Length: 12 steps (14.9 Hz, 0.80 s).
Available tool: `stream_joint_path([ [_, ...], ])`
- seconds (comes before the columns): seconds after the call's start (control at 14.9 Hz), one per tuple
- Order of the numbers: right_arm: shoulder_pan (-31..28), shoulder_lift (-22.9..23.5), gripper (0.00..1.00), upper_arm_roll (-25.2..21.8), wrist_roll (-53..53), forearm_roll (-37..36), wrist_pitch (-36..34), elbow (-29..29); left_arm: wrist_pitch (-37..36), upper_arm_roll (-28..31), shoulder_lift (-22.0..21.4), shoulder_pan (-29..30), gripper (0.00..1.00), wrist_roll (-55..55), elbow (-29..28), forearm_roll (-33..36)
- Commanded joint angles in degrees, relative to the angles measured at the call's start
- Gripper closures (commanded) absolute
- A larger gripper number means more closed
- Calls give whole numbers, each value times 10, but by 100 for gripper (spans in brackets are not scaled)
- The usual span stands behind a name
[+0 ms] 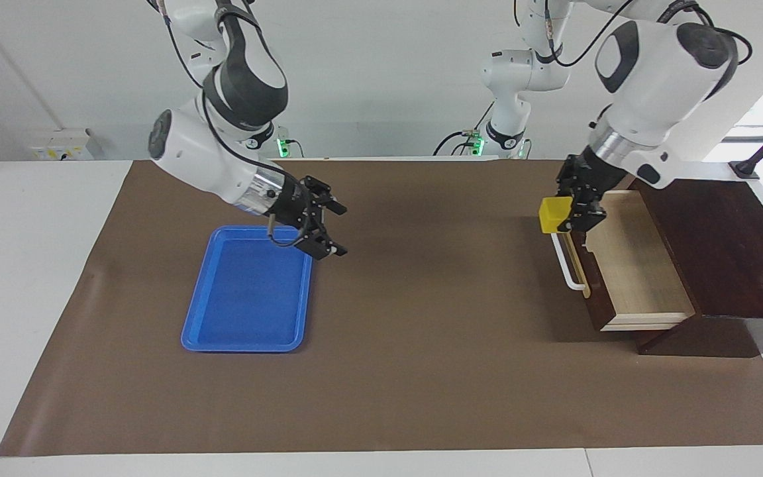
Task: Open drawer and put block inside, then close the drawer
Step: 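Carry the cube into the drawer with the left gripper while the right withdraws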
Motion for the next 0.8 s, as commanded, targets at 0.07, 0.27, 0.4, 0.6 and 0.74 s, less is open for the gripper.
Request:
stream_joint_path([
  [0.07, -69, -5, 0, 5, -207, -109, -117, 39, 60, -9, -38, 107, 100, 106, -89, -8],
  [0.27, -88, -38, 0, 4, -418, -213, -177, 41, 159, -10, -71, 127, 100, 128, -211, -8],
  [0.4, -89, -62, 0, 4, -548, -279, -202, 41, 191, -10, -80, 130, 100, 126, -256, -8],
  [0.6, -101, -100, 0, 4, -752, -373, -213, 38, 211, -10, -80, 147, 100, 132, -293, -8],
  [0.74, -102, -127, 0, 5, -819, -410, -221, 38, 221, -11, -83, 145, 91, 135, -304, -8],
])
